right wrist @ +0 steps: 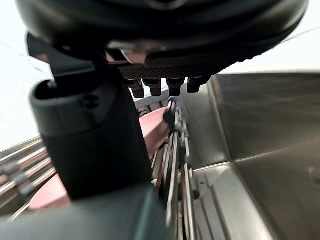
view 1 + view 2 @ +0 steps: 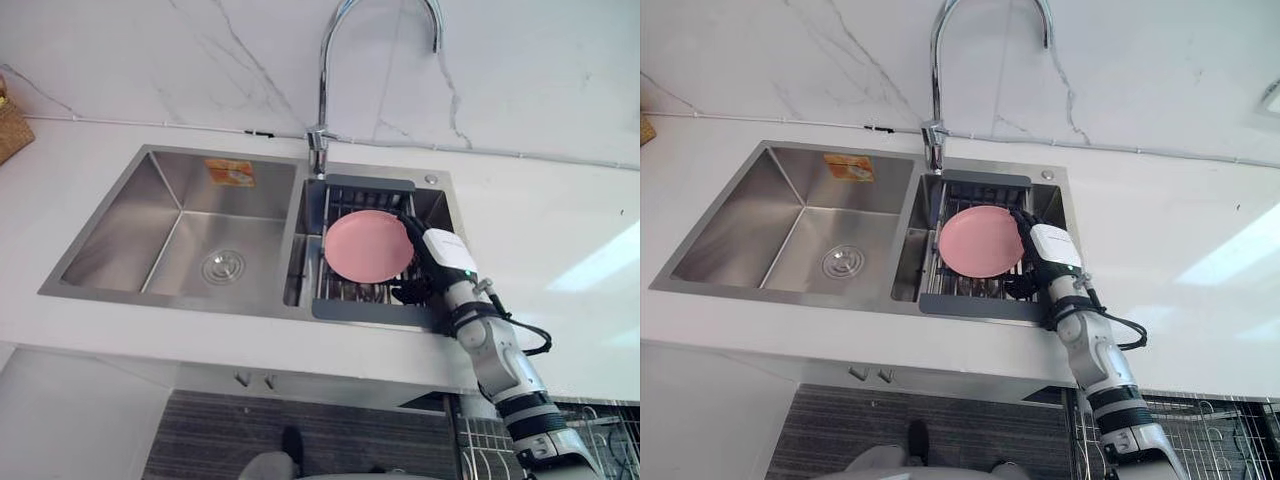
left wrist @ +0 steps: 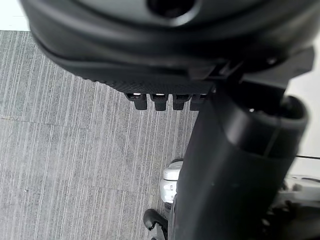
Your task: Walk over to the sink, pick up the cup, carry it to the dishwasher, place the cup inside the dishwasher, then close the dishwasher door
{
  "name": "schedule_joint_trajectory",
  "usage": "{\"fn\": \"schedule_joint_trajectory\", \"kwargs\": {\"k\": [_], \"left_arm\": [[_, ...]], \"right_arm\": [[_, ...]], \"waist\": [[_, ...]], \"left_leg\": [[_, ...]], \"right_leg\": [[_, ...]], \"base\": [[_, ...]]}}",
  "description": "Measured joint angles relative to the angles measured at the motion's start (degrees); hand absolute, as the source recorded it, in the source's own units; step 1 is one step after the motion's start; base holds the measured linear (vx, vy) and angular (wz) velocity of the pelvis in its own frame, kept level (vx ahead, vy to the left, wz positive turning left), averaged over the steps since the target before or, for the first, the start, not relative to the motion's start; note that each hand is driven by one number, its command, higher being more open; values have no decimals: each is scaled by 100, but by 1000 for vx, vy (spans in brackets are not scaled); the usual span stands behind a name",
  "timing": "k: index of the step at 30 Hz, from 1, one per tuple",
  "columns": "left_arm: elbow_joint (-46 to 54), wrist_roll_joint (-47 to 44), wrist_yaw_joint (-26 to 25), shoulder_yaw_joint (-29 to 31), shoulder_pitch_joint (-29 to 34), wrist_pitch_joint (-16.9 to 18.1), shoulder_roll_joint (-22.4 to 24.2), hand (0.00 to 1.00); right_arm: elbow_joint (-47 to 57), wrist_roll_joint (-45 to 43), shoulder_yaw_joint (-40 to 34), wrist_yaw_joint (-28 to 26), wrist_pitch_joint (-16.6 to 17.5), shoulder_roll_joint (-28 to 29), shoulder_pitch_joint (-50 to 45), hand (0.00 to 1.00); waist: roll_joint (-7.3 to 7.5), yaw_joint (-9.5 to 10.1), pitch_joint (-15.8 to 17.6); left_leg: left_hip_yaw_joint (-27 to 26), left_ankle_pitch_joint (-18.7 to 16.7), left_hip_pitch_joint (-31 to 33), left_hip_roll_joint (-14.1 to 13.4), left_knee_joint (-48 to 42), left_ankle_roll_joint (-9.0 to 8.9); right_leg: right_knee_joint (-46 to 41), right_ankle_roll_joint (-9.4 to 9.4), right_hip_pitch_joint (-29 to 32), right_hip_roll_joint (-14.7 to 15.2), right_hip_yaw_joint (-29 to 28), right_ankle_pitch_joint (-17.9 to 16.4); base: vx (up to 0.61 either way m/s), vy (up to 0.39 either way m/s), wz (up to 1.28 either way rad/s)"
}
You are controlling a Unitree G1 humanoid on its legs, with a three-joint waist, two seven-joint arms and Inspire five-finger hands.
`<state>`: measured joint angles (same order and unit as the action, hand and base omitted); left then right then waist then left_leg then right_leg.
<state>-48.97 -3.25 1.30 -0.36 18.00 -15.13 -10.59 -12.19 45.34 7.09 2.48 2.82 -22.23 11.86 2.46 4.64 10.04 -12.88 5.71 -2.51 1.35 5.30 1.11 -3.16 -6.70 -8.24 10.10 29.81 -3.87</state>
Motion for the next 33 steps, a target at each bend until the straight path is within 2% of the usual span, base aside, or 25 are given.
{"fn": "schedule_joint_trajectory", "kwargs": {"k": [2, 9, 25, 26, 33], "left_arm": [[-5, 0, 1, 1, -4, 2, 0, 100], [-37, 76, 28, 2, -25, 92, 1, 100], [-99, 122, 50, 1, -40, 172, 2, 100], [-107, 123, 56, 1, -42, 181, 1, 100], [-111, 285, 121, 0, -64, 259, -4, 100]], "right_arm": [[-40, 122, 18, 286, 264, 0, -14, 100], [-75, 448, 251, 990, 858, 0, -14, 100], [-216, 853, 611, 1100, 898, -121, 160, 100], [-351, 897, 690, 1205, 908, -126, 262, 0], [-591, 1472, 864, 1592, 1235, -356, 380, 0]], "waist": [[-7, 7, 3], [-20, 81, 7], [-29, 137, 6], [-31, 161, 4], [-28, 242, 3]], "left_leg": [[14, 4, 1, 0, 0, 6], [125, 6, -5, 6, 0, 7], [219, 25, -41, 21, 1, 33], [230, 25, -60, 22, 2, 32], [296, 29, -51, 24, 3, 35]], "right_leg": [[3, 2, -6, -3, 11, -1], [21, 7, -70, -12, 111, -7], [44, 8, -164, -17, 208, -10], [48, 8, -177, -18, 218, -12], [61, 14, -209, -28, 293, -17]], "base": [[0, 0, 0], [0, -4, 7], [-3, -6, 2], [-15, -17, 6], [-12, -8, 6]]}}
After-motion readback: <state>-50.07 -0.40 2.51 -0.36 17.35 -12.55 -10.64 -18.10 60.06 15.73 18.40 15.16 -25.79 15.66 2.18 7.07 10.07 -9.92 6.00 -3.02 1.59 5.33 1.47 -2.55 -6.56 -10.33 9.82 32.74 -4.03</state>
